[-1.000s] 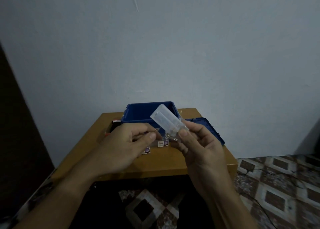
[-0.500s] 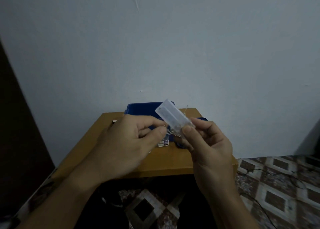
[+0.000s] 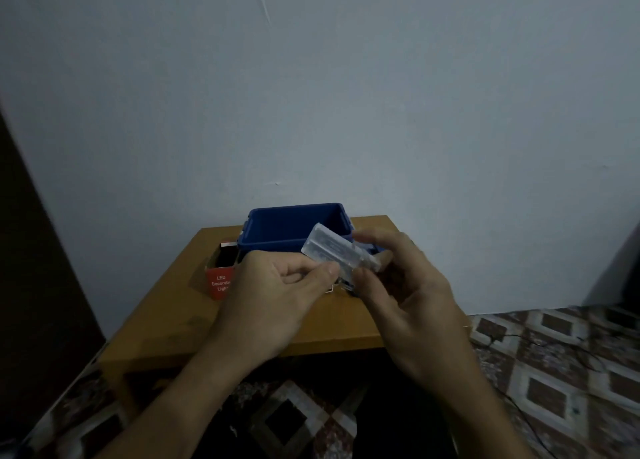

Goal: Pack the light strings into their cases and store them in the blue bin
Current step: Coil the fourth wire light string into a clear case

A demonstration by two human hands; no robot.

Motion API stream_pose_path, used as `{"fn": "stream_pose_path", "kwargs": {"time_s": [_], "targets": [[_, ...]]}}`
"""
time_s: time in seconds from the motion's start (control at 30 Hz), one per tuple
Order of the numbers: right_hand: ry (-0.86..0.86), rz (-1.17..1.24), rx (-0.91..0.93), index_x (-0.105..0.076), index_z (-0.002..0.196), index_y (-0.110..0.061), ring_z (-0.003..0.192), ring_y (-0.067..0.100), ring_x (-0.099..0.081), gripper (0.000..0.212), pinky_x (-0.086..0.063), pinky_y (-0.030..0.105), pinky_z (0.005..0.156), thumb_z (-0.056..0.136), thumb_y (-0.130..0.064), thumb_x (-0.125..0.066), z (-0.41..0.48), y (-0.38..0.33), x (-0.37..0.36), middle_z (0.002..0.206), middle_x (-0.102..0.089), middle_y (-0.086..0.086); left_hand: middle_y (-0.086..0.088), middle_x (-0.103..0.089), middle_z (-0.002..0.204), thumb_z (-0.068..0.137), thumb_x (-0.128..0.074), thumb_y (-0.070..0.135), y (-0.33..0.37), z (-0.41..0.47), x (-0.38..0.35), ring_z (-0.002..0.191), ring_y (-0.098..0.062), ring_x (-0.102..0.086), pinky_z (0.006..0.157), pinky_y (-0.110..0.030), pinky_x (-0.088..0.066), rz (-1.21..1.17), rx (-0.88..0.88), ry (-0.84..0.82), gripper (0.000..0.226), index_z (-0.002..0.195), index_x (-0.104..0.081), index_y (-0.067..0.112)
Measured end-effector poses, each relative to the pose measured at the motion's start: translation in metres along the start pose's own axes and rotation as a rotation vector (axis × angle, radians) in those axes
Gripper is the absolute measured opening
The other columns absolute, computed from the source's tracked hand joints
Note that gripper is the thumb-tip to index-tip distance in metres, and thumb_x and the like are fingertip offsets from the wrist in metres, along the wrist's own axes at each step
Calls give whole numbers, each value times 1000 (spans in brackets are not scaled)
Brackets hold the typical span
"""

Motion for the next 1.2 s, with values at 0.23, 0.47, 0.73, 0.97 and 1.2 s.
{"fn": "stream_pose_path", "kwargs": {"time_s": [0.23, 0.47, 0.73, 0.97, 1.2], "targets": [[-40, 8, -55, -64, 128, -35, 97, 17, -70, 32, -60, 42, 83, 99, -23, -62, 0, 5, 6, 103, -71, -8, 9, -76, 76, 90, -68, 26, 0, -2, -4, 74, -5, -72, 63, -14, -52, 6, -39, 11, 16, 86, -80, 17], [-123, 17, -106, -64, 123, -40, 83, 25, -67, 29, -57, 52, 75, 98, -25, -63, 2, 5, 11, 89, -66, 2, 10, -76, 76, 92, -66, 26, -1, -5, -6, 74, -9, -72, 63, -17, -53, 41, -80, 4, 15, 86, -80, 20], [-110, 29, -140, -67, 110, -34, 77, 22, -70, 19, -57, 54, 72, 95, -22, -66, 3, 8, 14, 85, -70, 6, 12, -76, 77, 92, -67, 23, -2, -5, -7, 76, -3, -72, 67, -11, -51, 46, -62, -21, 16, 84, -80, 20], [-34, 13, -138, -67, 112, -31, 79, 17, -71, 20, -61, 36, 71, 96, -19, -65, 5, 7, 21, 83, -71, 2, 3, -61, 57, 90, -54, 47, 7, -8, -1, 53, -8, -54, 55, -29, -45, 57, -39, -166, 41, 85, -76, 13], [68, 20, -167, -70, 113, -30, 79, 19, -72, 22, -62, 43, 73, 96, -17, -65, 5, 10, 30, 83, -71, 6, 6, -71, 71, 98, -57, 30, 15, -11, 11, 56, 3, -57, 56, -11, -42, 232, 19, -345, 14, 103, -69, 35]]}}
Point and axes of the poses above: each hand's wrist, its own z-axis towards the middle knuckle, its own x-axis out of the back of the hand, y = z × x, the point moved 2 cm from there along z, towards the middle knuckle
